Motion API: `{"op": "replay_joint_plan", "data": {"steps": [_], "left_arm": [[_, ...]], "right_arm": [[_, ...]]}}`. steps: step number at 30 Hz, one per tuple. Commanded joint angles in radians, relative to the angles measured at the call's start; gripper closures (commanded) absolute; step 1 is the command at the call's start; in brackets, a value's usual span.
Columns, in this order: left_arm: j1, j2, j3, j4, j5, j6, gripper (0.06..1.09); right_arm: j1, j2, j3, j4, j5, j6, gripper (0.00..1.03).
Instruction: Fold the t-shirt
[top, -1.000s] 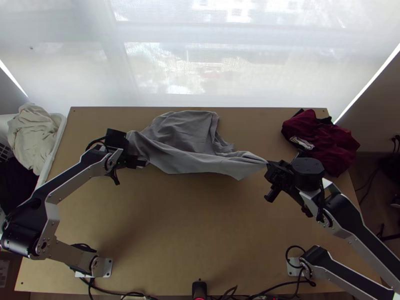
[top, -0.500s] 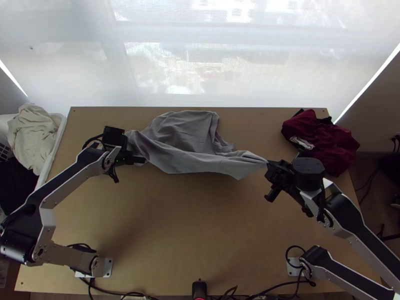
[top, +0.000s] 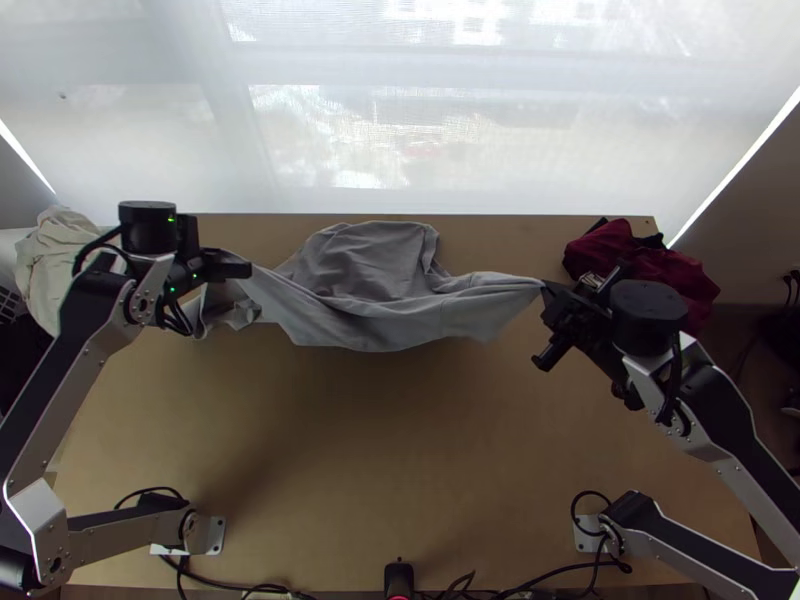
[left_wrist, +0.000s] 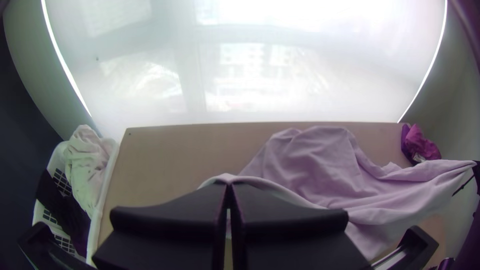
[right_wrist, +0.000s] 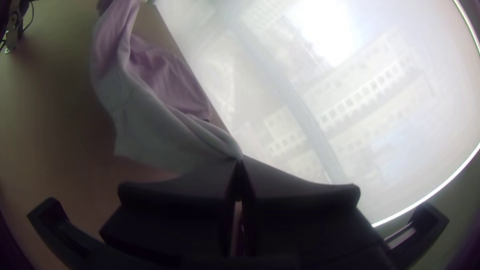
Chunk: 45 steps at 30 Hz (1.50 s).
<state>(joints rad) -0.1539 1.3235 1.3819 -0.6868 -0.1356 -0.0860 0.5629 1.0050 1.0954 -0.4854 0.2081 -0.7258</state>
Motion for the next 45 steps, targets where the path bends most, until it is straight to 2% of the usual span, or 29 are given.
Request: {"op": "replay_joint_plan", "data": {"steps": [1, 7, 18, 24, 31, 35, 45], "left_arm": [[0.070, -0.055, 0.198, -0.059, -0.001, 0.006, 1.05], [0.120, -0.086, 0.273, -0.034, -0.001, 0.008, 1.05], [0.168, -0.055, 0.338, 0.116, 0.004, 0.009, 1.05], [0.136, 0.034, 0.167, 0.167, 0.033, 0.009, 1.05], [0.060, 0.184, 0.026, 0.331, 0.034, 0.065, 1.05], [0.048, 0.336, 0.057, 0.429, 0.034, 0.094, 1.05], [-0.122, 0.603, 0.313, 0.426, 0.034, 0.120, 1.04]], "right_arm": [[-0.028, 0.075, 0.231, -0.025, 0.001, -0.007, 1.00], [-0.038, 0.113, 0.385, -0.061, 0.001, -0.015, 1.00], [-0.026, 0.119, 0.498, -0.093, 0.001, -0.007, 1.00], [-0.038, 0.152, 0.399, -0.045, 0.001, 0.006, 1.00], [-0.124, 0.198, 0.222, 0.061, -0.019, -0.023, 1.00], [-0.199, 0.250, 0.176, 0.113, -0.049, -0.038, 1.00], [-0.402, 0.219, 0.055, 0.146, -0.095, -0.050, 1.00]]}}
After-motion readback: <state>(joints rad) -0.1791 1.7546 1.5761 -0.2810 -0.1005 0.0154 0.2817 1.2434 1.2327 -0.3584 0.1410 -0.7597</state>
